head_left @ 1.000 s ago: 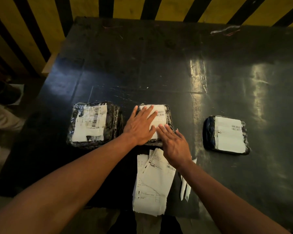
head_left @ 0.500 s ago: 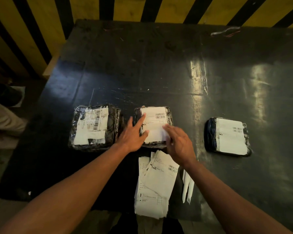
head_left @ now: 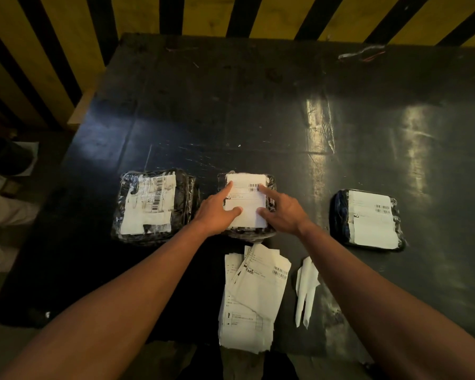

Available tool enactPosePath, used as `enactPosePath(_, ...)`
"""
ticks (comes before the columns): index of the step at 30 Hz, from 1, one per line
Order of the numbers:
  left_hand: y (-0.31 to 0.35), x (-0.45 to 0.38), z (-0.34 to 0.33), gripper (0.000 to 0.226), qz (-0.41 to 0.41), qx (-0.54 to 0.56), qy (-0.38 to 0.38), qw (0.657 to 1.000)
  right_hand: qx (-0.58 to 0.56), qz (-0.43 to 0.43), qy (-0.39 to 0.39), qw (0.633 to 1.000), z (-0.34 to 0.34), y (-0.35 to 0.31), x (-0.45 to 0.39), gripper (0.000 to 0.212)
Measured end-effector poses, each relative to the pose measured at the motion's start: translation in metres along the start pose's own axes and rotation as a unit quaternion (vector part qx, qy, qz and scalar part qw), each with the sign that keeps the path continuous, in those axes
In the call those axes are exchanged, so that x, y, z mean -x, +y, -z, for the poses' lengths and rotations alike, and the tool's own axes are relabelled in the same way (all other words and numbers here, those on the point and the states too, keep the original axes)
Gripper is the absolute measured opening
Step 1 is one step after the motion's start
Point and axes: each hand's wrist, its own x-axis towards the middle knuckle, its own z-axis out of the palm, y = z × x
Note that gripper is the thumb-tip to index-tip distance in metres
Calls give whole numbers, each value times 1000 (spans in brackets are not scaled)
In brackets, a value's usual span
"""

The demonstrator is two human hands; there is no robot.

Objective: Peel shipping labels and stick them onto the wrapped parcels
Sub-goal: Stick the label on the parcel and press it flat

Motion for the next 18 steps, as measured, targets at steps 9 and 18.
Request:
enactPosePath(9,14,-3,24,77,12,-32,1,999,-82,-29,23,996,3,-14,7,61)
enactPosePath(18,26,-1,26,74,-12,-54,36,998,-175,-27,85,981,10,-12,17,61)
